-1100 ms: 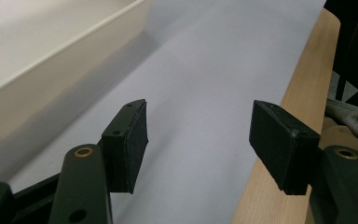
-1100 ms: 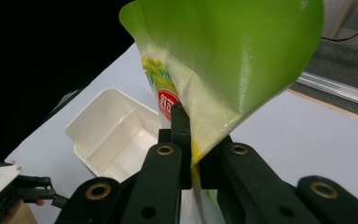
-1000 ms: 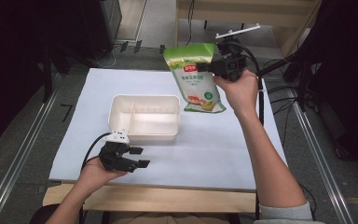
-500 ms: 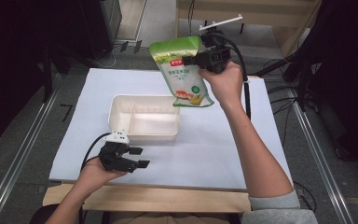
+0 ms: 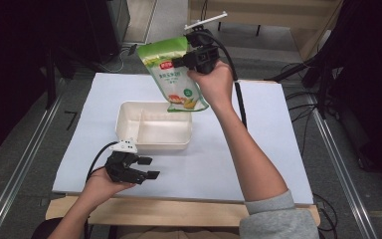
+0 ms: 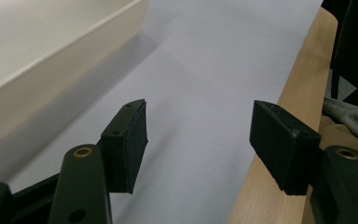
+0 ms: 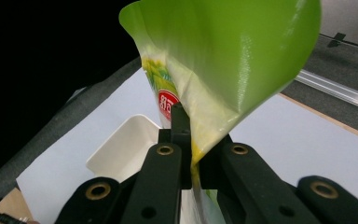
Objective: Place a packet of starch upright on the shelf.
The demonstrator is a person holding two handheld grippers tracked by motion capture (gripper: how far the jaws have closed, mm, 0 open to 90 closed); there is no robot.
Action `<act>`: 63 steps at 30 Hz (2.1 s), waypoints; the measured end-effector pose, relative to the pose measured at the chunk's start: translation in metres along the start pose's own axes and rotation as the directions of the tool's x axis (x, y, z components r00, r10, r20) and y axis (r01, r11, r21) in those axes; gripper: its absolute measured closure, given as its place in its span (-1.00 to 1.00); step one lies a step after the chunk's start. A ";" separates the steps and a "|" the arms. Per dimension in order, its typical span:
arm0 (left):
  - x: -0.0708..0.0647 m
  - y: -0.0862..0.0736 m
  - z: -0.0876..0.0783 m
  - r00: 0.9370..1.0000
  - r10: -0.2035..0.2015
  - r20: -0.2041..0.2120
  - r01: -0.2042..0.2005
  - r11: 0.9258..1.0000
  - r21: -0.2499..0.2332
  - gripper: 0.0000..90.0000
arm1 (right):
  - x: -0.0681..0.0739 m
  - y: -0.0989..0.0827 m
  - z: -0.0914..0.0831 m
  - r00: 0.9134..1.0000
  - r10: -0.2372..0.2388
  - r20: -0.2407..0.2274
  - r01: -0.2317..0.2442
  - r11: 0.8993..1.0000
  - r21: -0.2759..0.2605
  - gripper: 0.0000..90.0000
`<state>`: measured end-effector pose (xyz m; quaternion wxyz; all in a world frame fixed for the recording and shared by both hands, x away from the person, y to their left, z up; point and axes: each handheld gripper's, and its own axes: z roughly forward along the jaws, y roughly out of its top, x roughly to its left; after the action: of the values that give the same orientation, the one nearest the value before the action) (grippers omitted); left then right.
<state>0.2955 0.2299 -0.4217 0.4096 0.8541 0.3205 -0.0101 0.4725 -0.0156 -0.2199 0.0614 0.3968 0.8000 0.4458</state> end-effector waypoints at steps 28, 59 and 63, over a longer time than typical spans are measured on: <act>-0.001 0.001 -0.001 1.000 0.005 0.004 -0.005 1.000 -0.008 -0.17 | 0.037 -0.015 0.090 0.998 -0.042 -0.048 0.047 0.993 0.109 0.99; -0.001 0.001 0.002 1.000 0.013 0.007 -0.013 1.000 0.008 -0.17 | -0.040 -0.086 0.088 0.999 0.028 -0.026 -0.025 0.995 0.101 0.89; -0.001 0.001 0.002 1.000 0.012 0.007 -0.012 1.000 0.012 -0.17 | -0.045 -0.090 0.086 0.999 0.035 -0.022 -0.032 0.994 0.100 0.76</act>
<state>0.2961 0.2277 -0.4216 0.4055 0.8585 0.3138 -0.0124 0.4896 -0.0157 -0.3516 0.0247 0.4075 0.8151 0.4110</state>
